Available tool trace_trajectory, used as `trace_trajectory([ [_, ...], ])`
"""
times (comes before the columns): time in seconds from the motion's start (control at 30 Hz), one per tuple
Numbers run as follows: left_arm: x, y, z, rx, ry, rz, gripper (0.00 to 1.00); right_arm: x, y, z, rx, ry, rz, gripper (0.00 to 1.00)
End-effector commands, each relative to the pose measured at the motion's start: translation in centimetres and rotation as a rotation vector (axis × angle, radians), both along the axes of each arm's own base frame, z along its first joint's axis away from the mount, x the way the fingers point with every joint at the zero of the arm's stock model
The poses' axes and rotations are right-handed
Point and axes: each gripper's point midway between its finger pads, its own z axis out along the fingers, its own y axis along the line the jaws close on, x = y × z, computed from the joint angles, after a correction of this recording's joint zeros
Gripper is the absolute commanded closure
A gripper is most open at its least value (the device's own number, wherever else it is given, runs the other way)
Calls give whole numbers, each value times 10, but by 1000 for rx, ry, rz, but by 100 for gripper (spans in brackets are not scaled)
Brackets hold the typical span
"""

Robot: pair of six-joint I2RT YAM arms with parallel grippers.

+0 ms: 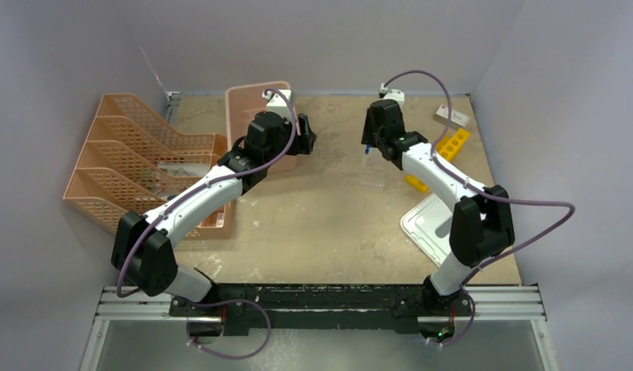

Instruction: Organize the chemistry lab equipment

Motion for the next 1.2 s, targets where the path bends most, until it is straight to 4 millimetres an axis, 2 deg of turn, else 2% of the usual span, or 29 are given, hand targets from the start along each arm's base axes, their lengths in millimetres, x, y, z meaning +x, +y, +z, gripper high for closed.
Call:
trace_trajectory([
  [0.0, 0, 8, 24, -25, -55, 26, 37, -10, -28, 42, 69, -9, -82, 49],
  [0.2, -6, 16, 27, -19, -64, 37, 37, -48, -70, 31, 137, 101, -200, 49],
  [0.37, -11, 14, 26, -35, -59, 21, 37, -62, -80, 25, 149, 157, -265, 49],
  [0.53, -13, 16, 26, -37, -59, 22, 37, -96, -104, 20, 102, 220, -361, 49],
  [0.67, -15, 15, 21, -48, -49, 19, 37, -136, -125, 1, 107, 288, -498, 48],
  [0.73, -15, 14, 20, -54, -50, 16, 37, -156, -130, -17, 120, 336, -571, 52],
  [0.8, -15, 14, 19, -55, -46, 15, 37, -166, -133, -33, 131, 369, -617, 58],
  [0.93, -17, 14, 18, -52, -48, 13, 37, -173, -140, -65, 139, 422, -675, 63],
  [1.07, -17, 15, 19, -51, -49, 15, 37, -169, -147, -92, 138, 440, -695, 55],
  [1.17, -17, 15, 19, -50, -48, 14, 37, -160, -149, -105, 147, 425, -668, 55],
])
